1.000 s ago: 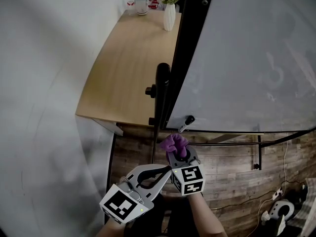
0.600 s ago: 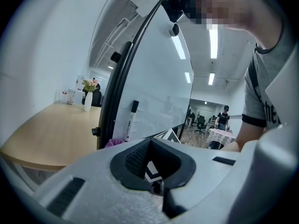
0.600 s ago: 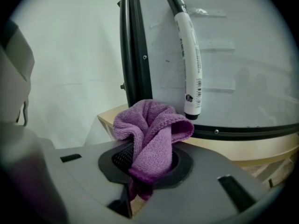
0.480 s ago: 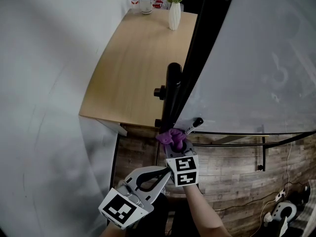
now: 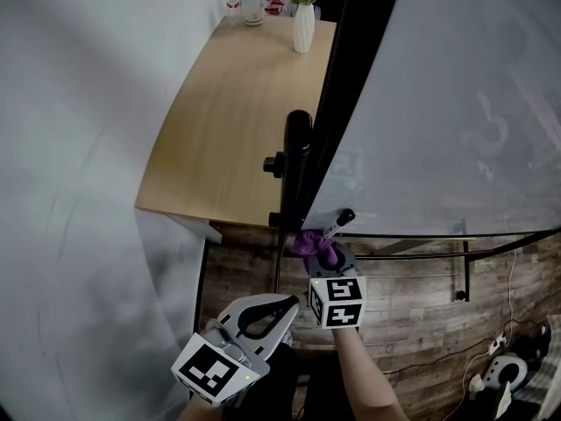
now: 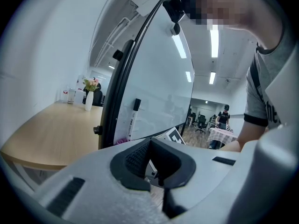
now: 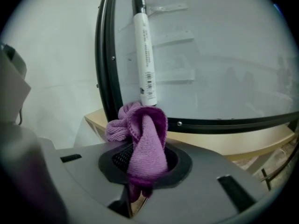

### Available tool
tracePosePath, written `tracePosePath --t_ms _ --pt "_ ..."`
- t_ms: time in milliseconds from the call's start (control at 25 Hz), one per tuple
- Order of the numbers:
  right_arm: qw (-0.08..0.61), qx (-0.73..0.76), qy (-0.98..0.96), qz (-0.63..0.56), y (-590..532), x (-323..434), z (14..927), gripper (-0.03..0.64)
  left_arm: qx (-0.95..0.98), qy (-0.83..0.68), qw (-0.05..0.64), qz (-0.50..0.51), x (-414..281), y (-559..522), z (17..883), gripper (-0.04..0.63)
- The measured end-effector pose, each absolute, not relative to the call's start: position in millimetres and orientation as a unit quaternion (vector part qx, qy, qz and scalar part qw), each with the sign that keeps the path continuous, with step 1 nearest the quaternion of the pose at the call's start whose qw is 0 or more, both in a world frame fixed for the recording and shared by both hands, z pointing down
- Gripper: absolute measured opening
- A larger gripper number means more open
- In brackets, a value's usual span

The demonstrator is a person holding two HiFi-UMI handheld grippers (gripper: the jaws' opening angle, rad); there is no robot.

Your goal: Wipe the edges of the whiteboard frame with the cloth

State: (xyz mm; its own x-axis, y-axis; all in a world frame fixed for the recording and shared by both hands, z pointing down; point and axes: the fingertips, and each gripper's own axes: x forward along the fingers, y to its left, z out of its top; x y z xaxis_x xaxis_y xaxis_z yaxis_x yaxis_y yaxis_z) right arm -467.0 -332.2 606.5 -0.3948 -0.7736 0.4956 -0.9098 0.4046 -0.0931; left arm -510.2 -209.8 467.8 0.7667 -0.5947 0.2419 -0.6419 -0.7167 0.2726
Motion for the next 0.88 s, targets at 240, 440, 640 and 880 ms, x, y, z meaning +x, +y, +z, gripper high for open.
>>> tracePosePath --t_ms 240,440,640,880 --pt "0.189 0.544 -0.798 0.178 -334.1 -433.7 606.0 0.061 0.930 -0.319 0.167 0.072 -494.5 -211.6 468.1 0.017" --pt "0.177 0.563 -0.784 0.193 -333.0 -402.2 605.6 0.060 0.933 -0.311 0.162 0.074 -476.8 -211.2 465.9 0.017" --pt "0.170 0.573 -0.777 0.198 -325.2 -347.6 588.9 0.060 0.934 -0.311 0.155 0.079 -428.5 -200.0 449.9 0.017" --pt "0.179 0.574 -0.775 0.195 -334.8 -341.1 605.1 0.060 0.930 -0.320 0.164 0.075 -429.8 -206.4 466.7 0.017"
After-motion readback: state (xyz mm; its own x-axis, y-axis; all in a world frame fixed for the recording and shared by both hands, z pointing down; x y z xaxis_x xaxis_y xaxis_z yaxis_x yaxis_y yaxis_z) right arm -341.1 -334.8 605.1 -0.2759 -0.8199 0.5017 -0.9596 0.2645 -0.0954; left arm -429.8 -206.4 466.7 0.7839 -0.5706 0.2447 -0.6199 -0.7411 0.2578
